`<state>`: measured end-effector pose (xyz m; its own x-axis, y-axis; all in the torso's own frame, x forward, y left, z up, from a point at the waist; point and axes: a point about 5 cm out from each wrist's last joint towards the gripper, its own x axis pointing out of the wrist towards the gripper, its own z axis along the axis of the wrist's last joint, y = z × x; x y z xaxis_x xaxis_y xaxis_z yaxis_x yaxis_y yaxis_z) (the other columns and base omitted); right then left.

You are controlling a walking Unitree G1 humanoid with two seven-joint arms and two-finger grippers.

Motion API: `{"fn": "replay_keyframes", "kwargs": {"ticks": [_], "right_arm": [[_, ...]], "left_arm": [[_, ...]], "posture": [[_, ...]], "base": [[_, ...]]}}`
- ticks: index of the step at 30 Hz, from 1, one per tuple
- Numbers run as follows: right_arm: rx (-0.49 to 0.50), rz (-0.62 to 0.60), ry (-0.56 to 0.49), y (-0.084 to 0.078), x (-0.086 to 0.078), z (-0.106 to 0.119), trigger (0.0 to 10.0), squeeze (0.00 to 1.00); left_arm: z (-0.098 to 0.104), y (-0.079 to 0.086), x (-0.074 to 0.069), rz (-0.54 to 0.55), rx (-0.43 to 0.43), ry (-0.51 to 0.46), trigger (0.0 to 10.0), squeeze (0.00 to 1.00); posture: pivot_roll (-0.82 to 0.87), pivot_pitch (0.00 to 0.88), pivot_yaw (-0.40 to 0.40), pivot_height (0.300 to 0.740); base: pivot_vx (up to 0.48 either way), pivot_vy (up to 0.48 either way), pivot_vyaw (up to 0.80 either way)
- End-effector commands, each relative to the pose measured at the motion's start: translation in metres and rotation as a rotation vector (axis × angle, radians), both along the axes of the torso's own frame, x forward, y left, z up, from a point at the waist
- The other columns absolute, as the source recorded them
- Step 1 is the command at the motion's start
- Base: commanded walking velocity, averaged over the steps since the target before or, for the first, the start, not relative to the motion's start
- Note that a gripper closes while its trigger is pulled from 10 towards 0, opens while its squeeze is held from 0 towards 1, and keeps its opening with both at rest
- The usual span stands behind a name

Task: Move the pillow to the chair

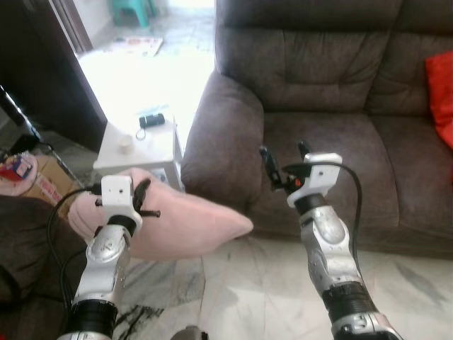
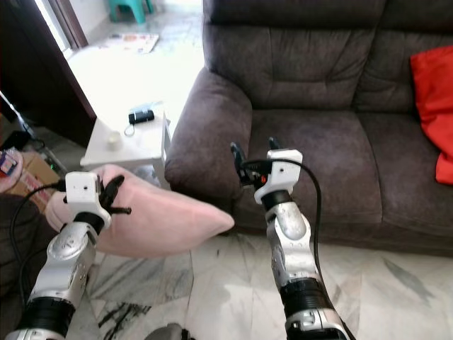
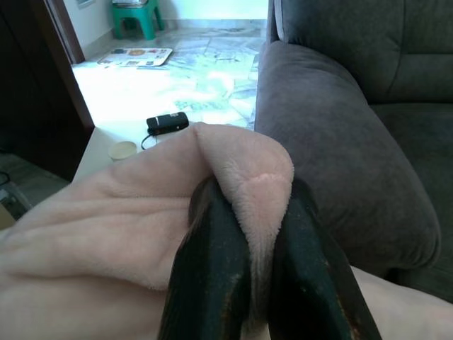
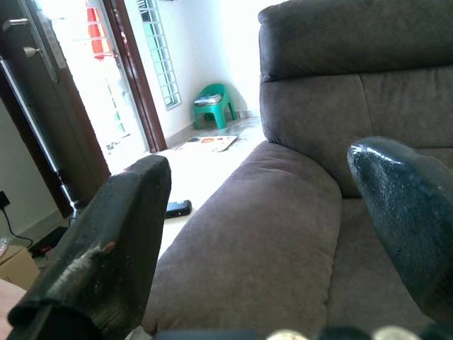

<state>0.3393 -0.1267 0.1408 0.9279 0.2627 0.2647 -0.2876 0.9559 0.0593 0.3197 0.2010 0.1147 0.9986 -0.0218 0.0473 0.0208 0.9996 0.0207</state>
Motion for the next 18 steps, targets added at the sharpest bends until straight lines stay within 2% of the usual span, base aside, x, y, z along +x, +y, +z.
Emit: {"fn": "replay_keyframes", "kwargs": {"ticks": [1,18], "right_arm": [[0.005,0.009,0.013,0.0027,-0.0005,-0.0044,10.0,0.0],[0.011,0.004,-0.012,0.0006,0.001,-0.0002,10.0,0.0]], "left_arm": [[0.0254,0.0,0.0038,-0.008,0.001,-0.107,10.0,0.0],[0.0301,-0.0051,0.0048,-0.035,-0.009,-0.116,10.0,0.0]], "posture": [[0.06,0.017,0.043,0.74],[0.06,0.014,0.044,0.74]], "base": [[0.0,0.0,0.0],[0.0,0.0,0.0]]}}
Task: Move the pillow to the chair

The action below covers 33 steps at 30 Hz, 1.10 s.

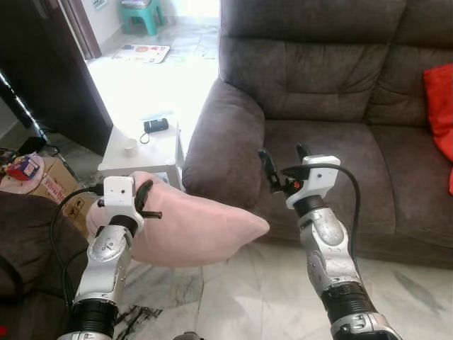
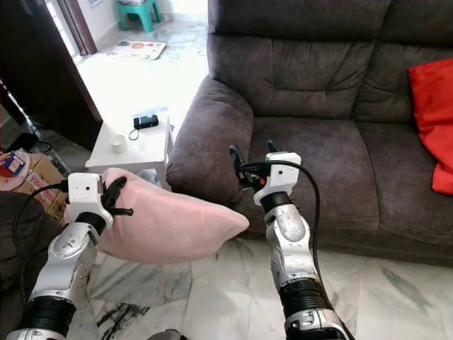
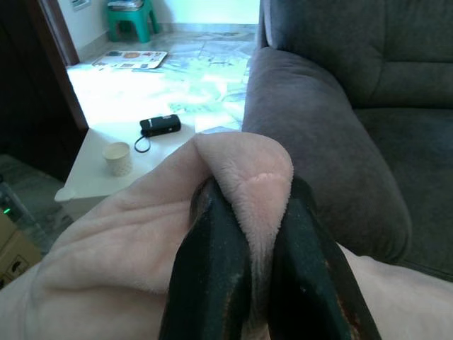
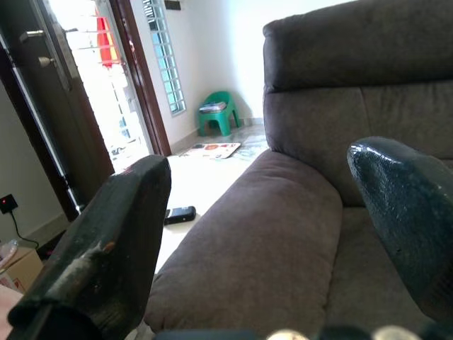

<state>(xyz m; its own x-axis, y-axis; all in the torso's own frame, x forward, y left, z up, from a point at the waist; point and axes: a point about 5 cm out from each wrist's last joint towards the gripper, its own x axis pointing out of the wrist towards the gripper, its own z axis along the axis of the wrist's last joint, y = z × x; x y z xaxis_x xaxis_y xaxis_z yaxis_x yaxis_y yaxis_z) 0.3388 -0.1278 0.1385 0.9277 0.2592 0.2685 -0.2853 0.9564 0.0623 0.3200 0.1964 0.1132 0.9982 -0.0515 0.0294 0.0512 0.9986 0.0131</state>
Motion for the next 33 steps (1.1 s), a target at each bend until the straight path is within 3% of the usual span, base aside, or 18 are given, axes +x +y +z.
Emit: {"fn": "replay_keyframes", "kwargs": {"ticks": [1,10,14,18,25,33], "right_arm": [[0.005,0.006,-0.009,0.002,0.002,0.002,10.0,0.0],[0.002,0.014,-0.01,0.002,0.002,0.002,10.0,0.0],[-0.053,0.132,0.031,0.009,-0.001,-0.006,10.0,0.0],[-0.272,0.348,0.082,0.012,-0.015,-0.028,10.0,0.0],[-0.616,0.566,0.191,-0.007,-0.035,-0.063,10.0,0.0],[-0.771,0.602,0.236,-0.012,-0.036,-0.075,10.0,0.0]], "left_arm": [[0.032,0.0,0.004,-0.004,-0.004,-0.133,10.0,0.0],[0.033,-0.001,0.005,-0.009,-0.004,-0.133,10.0,0.0],[0.033,-0.002,0.005,-0.015,-0.004,-0.134,10.0,0.0],[0.034,-0.003,0.005,-0.026,-0.003,-0.132,10.0,0.0],[0.034,-0.003,0.003,-0.051,0.0,-0.124,10.0,0.0],[0.034,-0.009,0.004,-0.084,-0.006,-0.118,10.0,0.0]], "posture": [[0.06,0.014,0.044,0.74],[0.06,0.013,0.045,0.74],[0.06,0.012,0.042,0.74],[0.06,0.011,0.036,0.74],[0.06,0.001,0.023,0.74],[0.05,0.0,0.016,0.74]], "base": [[0.0,0.0,0.0],[0.0,0.0,0.0],[0.0,0.0,0.0],[0.0,0.0,0.0],[0.0,0.0,0.0],[0.0,0.0,0.0]]}}
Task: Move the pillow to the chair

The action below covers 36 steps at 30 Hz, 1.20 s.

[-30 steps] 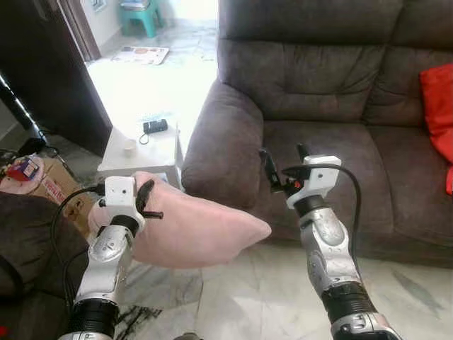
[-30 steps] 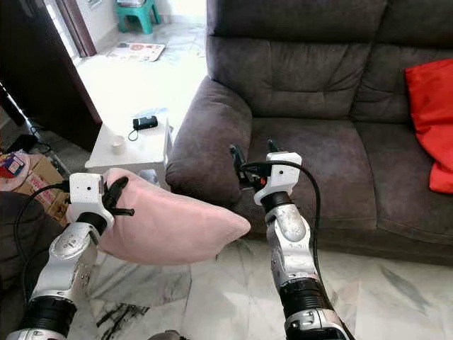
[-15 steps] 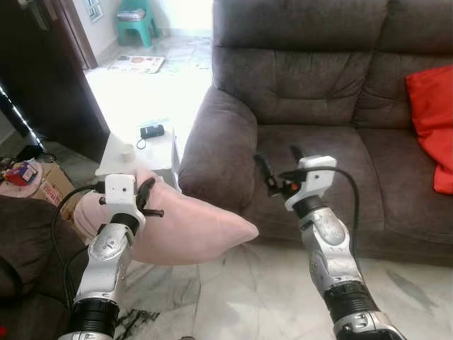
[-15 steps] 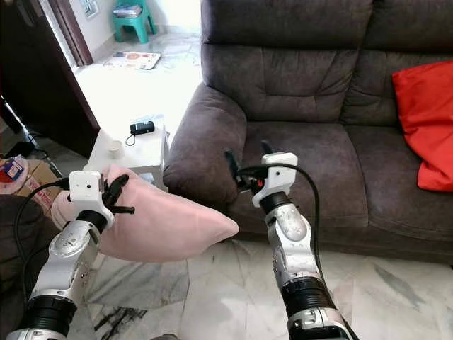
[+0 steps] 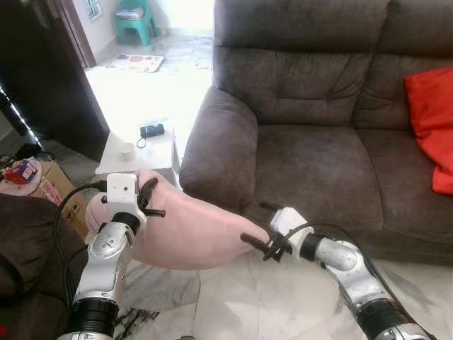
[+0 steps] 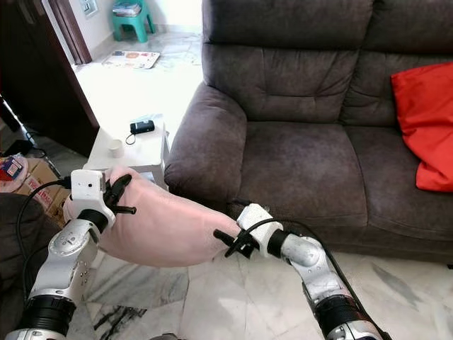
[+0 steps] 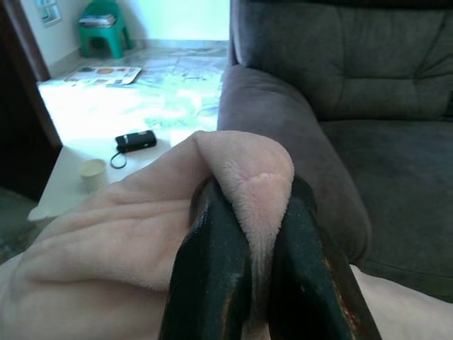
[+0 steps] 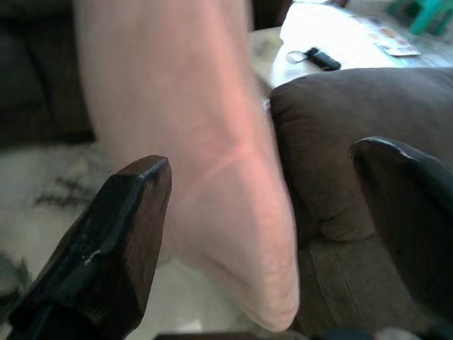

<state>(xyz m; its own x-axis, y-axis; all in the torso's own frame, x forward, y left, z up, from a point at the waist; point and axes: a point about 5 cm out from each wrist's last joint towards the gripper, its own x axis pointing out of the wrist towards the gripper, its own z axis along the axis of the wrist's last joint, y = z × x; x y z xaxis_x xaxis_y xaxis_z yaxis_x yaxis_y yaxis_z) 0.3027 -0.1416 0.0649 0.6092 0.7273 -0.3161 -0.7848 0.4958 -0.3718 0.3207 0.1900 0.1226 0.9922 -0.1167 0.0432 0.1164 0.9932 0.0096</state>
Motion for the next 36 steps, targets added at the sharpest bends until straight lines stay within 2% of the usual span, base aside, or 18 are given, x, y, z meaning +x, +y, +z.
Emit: {"fn": "replay_keyframes", "kwargs": {"ticks": [1,5,10,17,27,36], "right_arm": [[-0.064,0.032,-0.005,0.002,0.0,-0.004,10.0,0.0],[-0.117,0.047,-0.008,0.003,-0.002,-0.01,10.0,0.0],[-0.198,0.115,0.028,0.006,-0.01,-0.024,10.0,0.0],[-0.321,0.096,0.018,-0.002,-0.012,-0.037,10.0,0.0],[-0.366,-0.001,-0.011,-0.009,-0.005,-0.038,10.0,0.0],[-0.392,-0.013,0.056,-0.008,-0.011,-0.051,10.0,0.0]], "left_arm": [[0.026,-0.004,0.003,-0.028,-0.005,-0.106,10.0,0.0],[0.028,-0.01,0.003,-0.092,-0.013,-0.105,10.0,0.0],[0.03,-0.009,0.002,-0.089,-0.014,-0.111,10.0,0.0],[0.032,-0.01,0.0,-0.106,-0.017,-0.115,10.0,0.0],[0.033,-0.015,0.0,-0.129,-0.023,-0.112,10.0,0.0],[0.036,-0.017,0.0,-0.144,-0.024,-0.115,10.0,0.0]], "posture": [[0.05,0.0,0.014,0.74],[0.05,0.0,0.012,0.74],[0.06,0.0,0.004,0.74],[0.06,0.0,-0.002,0.74],[0.06,0.0,-0.008,0.74],[0.06,0.0,-0.012,0.74]], "base": [[0.0,0.0,0.0],[0.0,0.0,0.0],[0.0,0.0,0.0],[0.0,0.0,0.0],[0.0,0.0,0.0],[0.0,0.0,0.0]]}}
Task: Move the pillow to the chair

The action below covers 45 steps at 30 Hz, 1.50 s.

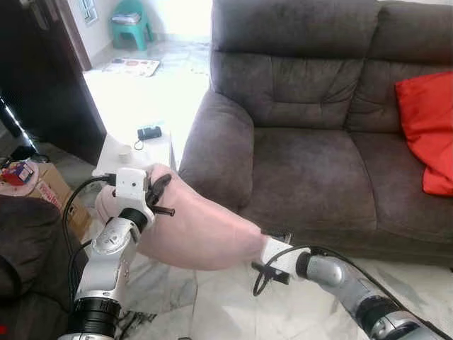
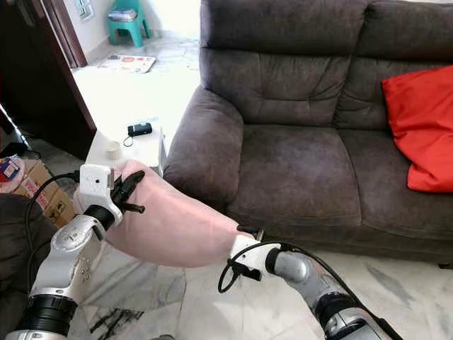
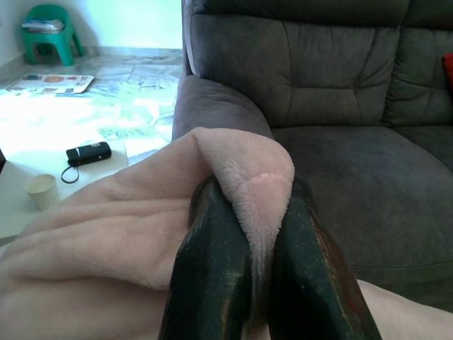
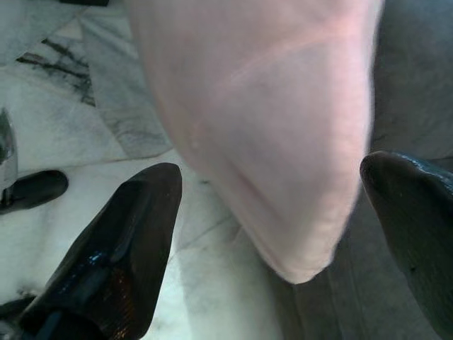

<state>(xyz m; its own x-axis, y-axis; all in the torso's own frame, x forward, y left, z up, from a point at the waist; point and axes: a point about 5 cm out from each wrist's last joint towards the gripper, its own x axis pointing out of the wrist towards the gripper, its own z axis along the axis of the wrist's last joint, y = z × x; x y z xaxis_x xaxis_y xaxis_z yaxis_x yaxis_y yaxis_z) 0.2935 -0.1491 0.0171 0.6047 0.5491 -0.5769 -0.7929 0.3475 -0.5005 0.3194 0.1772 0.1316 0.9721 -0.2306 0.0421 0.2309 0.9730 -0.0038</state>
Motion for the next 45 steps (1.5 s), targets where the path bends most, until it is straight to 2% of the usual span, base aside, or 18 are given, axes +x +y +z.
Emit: {"fn": "replay_keyframes", "kwargs": {"ticks": [1,7,20,24,29,33,38,45], "right_arm": [[-0.026,-0.01,0.027,-0.001,-0.002,-0.005,10.0,0.0],[-0.032,-0.092,0.02,-0.004,0.001,-0.008,10.0,0.0],[-0.042,-0.175,-0.005,-0.006,0.004,-0.009,10.0,0.0],[-0.071,-0.182,0.049,-0.006,-0.002,-0.018,10.0,0.0],[-0.076,-0.201,0.046,-0.007,-0.003,-0.019,10.0,0.0],[-0.028,-0.251,0.038,-0.005,-0.002,-0.019,10.0,0.0],[-0.017,-0.269,0.032,-0.004,-0.001,-0.018,10.0,0.0],[-0.02,-0.282,0.034,-0.003,-0.001,-0.02,10.0,0.0]], "left_arm": [[0.027,-0.004,0.001,-0.027,-0.018,-0.118,10.0,0.0],[0.028,-0.004,-0.001,-0.03,-0.02,-0.118,10.0,0.0],[0.03,-0.005,-0.002,-0.052,-0.025,-0.116,10.0,0.0],[0.033,-0.005,-0.002,-0.052,-0.028,-0.12,10.0,0.0],[0.034,-0.006,-0.002,-0.058,-0.031,-0.124,10.0,0.0],[0.036,-0.009,-0.002,-0.076,-0.041,-0.129,10.0,0.0],[0.042,-0.014,-0.005,-0.12,-0.09,-0.144,10.0,0.0],[0.042,-0.013,-0.007,-0.127,-0.088,-0.139,10.0,0.0]], "posture": [[0.06,0.0,-0.012,0.74],[0.07,0.002,-0.015,0.74],[0.08,0.014,-0.017,0.74],[0.09,0.018,-0.02,0.74],[0.09,0.019,-0.019,0.74],[0.09,0.02,-0.019,0.74],[0.1,0.023,-0.02,0.74],[0.1,0.023,-0.02,0.74]], "base": [[0.0,0.0,0.0],[0.0,0.0,0.0],[0.0,0.0,0.0],[0.0,0.0,0.0],[0.0,0.0,0.0],[0.0,0.0,0.0],[0.0,0.0,0.0],[0.0,0.0,0.0]]}}
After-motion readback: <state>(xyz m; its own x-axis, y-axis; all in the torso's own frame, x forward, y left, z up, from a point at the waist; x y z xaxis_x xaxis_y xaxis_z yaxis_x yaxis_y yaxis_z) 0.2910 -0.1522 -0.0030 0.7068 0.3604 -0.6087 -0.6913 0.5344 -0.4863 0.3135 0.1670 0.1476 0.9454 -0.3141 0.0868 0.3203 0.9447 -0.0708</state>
